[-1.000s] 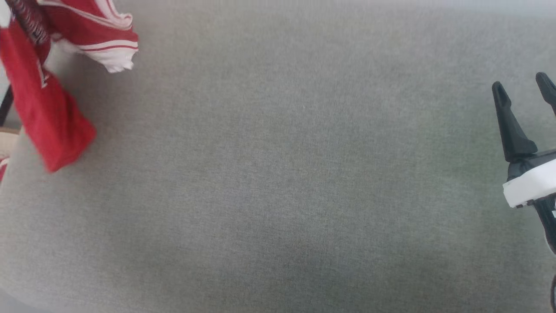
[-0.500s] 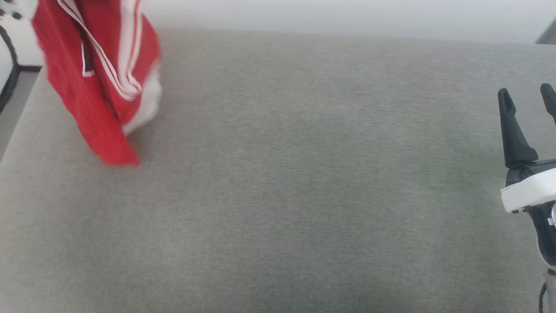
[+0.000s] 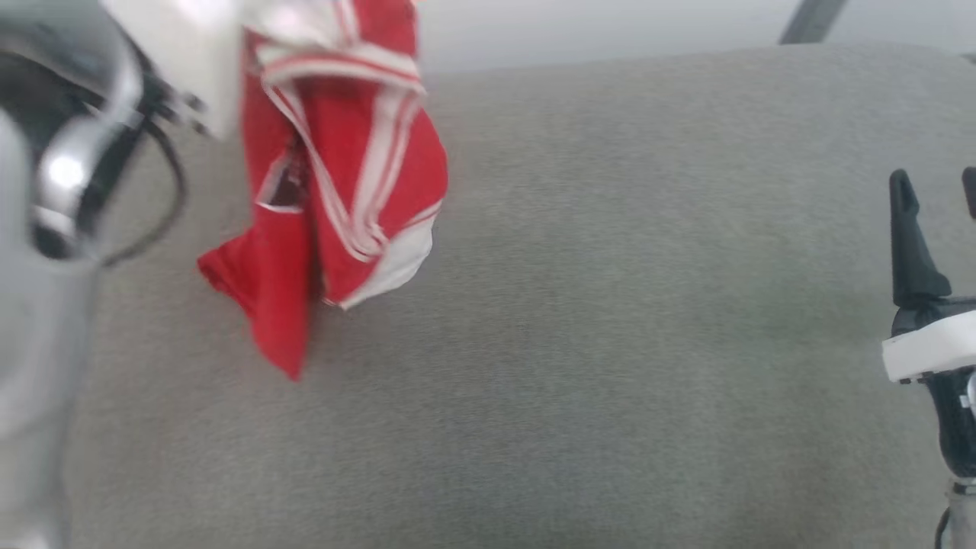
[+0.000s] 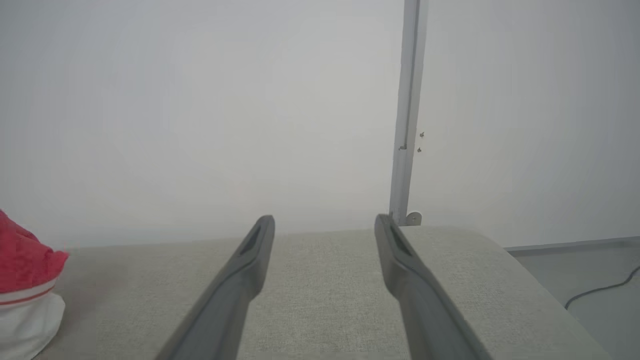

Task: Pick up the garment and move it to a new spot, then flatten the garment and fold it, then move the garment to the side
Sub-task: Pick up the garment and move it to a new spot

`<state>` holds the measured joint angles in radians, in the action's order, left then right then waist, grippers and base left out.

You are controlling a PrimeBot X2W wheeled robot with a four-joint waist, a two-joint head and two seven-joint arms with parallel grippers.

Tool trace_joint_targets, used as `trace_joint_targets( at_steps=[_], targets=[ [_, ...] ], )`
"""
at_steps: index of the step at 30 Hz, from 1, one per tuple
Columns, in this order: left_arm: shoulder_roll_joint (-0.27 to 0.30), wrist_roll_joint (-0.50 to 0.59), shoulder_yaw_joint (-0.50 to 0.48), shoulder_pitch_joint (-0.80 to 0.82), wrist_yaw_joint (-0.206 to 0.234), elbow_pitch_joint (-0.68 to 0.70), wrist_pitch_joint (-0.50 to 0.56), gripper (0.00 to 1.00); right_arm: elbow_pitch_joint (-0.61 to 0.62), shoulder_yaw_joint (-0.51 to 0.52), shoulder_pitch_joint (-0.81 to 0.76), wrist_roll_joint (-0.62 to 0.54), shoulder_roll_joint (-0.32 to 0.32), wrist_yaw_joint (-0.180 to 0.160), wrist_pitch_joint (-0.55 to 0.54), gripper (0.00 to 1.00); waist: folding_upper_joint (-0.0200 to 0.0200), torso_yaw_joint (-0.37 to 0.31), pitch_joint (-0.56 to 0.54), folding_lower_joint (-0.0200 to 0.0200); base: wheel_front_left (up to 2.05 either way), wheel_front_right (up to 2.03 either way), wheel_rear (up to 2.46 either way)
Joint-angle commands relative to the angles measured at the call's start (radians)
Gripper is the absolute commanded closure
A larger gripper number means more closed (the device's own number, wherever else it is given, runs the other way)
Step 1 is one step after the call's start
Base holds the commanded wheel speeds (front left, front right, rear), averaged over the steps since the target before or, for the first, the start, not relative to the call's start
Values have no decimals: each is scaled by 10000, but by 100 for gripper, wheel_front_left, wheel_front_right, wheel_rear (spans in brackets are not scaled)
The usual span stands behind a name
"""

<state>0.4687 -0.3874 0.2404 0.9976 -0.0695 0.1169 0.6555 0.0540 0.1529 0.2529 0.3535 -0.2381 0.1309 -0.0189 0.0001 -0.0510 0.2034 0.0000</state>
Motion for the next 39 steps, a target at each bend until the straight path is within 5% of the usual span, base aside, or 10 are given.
trace_joint_targets(
  at_steps=[1, 14, 29, 30, 31, 39],
  targets=[
    [-181, -139, 231, -384, 82, 100, 172, 100, -110, -26, -97, -4, 102, -2, 111, 0, -1, -495, 90, 0, 0, 0, 0],
    [-978, -599, 1637, -3237, 522, -1071, 1125, 100, -936, -440, -280, 256, 459, -2, 632, 0, -1, -1391, 428, 0, 0, 0, 0],
    [-1903, -1190, 2596, -4366, -15, -4851, 507, 100, -1707, -1360, 265, 510, 290, -2, 974, 0, -1, -1425, 658, 0, 0, 0, 0],
    [-1974, -1247, 2673, -4335, -121, -5023, 427, 64, -1743, -1375, 296, 530, 274, -3, 991, 0, -1, -1386, 633, 0, 0, 0, 0],
    [-2024, -1299, 2707, -4287, -179, -5175, 319, 0, -1764, -1406, 332, 533, 248, -2, 1003, 0, -1, -1345, 601, 0, 0, 0, 0],
    [-1932, -1626, 2269, -3761, -410, -4964, -1066, 0, -1847, -1361, 207, 560, 7, -3, 985, 0, -1, -797, 29, 0, 0, 0, 0]
  ],
)
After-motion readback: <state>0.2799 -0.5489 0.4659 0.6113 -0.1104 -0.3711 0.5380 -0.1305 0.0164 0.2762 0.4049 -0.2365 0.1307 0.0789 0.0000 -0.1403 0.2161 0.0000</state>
